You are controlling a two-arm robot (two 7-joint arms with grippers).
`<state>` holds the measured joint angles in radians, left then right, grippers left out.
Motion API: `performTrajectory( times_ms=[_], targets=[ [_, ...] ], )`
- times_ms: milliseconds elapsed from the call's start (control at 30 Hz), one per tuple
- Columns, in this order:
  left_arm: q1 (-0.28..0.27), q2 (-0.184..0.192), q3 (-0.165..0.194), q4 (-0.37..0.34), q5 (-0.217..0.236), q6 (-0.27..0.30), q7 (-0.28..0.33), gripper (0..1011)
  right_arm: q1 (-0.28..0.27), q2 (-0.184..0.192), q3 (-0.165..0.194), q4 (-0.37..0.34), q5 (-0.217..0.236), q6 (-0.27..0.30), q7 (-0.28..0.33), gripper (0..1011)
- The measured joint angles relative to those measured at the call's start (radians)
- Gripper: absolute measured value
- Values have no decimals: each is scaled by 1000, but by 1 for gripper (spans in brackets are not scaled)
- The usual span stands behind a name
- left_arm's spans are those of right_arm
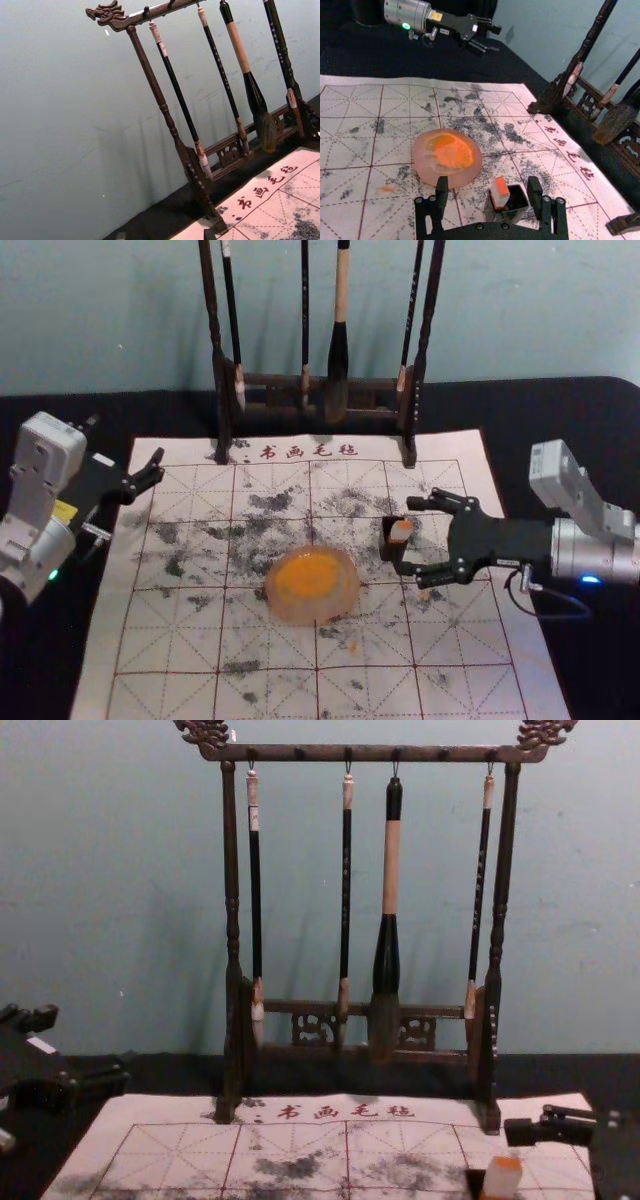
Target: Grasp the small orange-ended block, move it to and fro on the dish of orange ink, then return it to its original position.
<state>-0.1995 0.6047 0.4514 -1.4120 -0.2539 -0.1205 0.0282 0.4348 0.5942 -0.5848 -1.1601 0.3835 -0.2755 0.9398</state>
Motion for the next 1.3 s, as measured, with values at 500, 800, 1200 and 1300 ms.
performTrajectory(
  times_ms=[500,800,1200,1300],
  targets=[
    [0,0,0,0,0,0,0,1001,110,-54,-40,135,-32,-28,38,1004],
    [0,0,0,0,0,0,0,1001,137,-69,-58,169,-39,-30,56,1004],
    [0,0,0,0,0,0,0,1001,141,-71,-65,173,-45,-30,54,1004],
    [0,0,0,0,0,0,0,1001,141,-71,-64,173,-45,-30,54,1004]
  ],
)
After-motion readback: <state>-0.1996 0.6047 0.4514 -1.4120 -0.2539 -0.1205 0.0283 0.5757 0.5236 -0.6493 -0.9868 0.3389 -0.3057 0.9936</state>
